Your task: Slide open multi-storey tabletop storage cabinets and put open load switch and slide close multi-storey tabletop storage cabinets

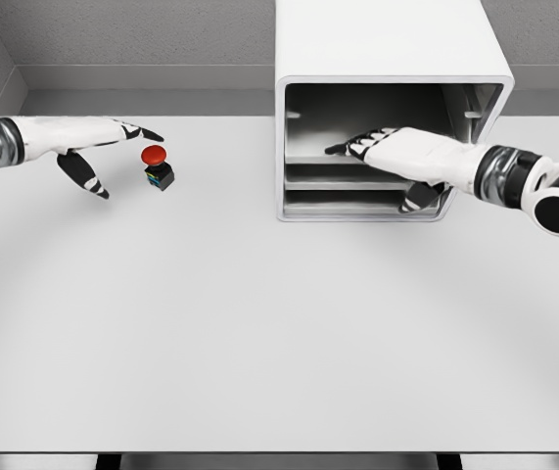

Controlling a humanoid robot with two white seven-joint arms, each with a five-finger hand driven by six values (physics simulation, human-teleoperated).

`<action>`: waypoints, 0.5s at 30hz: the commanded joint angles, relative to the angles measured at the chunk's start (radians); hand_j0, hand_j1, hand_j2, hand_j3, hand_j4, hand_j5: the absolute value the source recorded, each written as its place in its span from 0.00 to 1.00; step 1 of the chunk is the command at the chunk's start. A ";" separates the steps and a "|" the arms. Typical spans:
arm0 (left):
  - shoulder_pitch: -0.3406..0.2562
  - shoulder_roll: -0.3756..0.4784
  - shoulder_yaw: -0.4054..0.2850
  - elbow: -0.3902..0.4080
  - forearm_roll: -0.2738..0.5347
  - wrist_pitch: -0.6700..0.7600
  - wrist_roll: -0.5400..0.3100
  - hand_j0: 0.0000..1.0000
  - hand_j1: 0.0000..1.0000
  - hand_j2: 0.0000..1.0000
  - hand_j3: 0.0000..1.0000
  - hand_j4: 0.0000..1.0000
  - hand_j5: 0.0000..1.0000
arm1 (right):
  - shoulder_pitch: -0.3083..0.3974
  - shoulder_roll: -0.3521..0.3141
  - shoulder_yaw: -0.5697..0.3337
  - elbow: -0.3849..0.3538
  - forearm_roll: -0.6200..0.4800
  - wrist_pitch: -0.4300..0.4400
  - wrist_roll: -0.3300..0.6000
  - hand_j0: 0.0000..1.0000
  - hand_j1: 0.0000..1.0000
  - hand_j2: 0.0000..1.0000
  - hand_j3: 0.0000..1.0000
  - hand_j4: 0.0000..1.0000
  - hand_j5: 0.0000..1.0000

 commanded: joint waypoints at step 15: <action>0.002 0.001 0.001 -0.002 0.006 0.002 0.001 1.00 1.00 1.00 1.00 1.00 1.00 | 0.014 -0.035 -0.016 -0.028 -0.027 -0.018 0.004 1.00 1.00 1.00 1.00 1.00 1.00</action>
